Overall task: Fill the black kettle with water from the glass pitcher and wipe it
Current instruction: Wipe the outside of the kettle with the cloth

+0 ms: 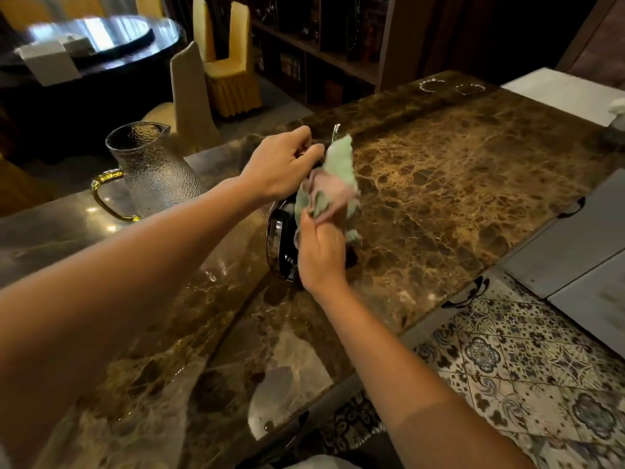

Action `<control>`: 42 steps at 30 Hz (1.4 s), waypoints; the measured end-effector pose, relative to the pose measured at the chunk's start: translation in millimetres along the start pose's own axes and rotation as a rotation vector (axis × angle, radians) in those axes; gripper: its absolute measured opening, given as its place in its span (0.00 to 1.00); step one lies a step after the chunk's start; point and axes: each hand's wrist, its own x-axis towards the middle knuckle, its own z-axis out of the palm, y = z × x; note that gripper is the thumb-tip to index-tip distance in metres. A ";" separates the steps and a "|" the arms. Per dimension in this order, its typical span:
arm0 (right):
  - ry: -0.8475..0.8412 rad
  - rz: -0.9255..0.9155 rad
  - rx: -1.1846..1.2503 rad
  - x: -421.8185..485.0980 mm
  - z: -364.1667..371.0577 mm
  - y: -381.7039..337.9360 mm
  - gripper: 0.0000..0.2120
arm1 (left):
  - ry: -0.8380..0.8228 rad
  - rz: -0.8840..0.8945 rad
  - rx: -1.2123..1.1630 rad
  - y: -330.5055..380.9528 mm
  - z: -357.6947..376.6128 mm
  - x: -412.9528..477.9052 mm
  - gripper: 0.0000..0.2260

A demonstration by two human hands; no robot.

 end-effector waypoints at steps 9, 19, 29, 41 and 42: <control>-0.009 0.198 0.215 67.8 -31.3 -19.2 0.23 | 0.127 -0.123 -0.195 8.4 22.9 -2.9 0.18; 0.053 0.638 0.205 43.9 -46.9 12.1 0.14 | 0.452 -0.350 -0.188 31.4 47.9 -13.6 0.13; -0.109 0.426 0.366 33.5 -56.4 35.9 0.21 | 0.311 -0.275 -0.038 32.7 43.0 -12.4 0.18; -0.684 0.423 -0.329 27.2 -145.5 44.3 0.13 | 0.136 0.004 0.111 22.2 21.2 0.1 0.16; -0.680 0.417 -0.346 35.6 -157.1 41.7 0.10 | 0.153 0.008 0.106 24.6 20.6 1.1 0.15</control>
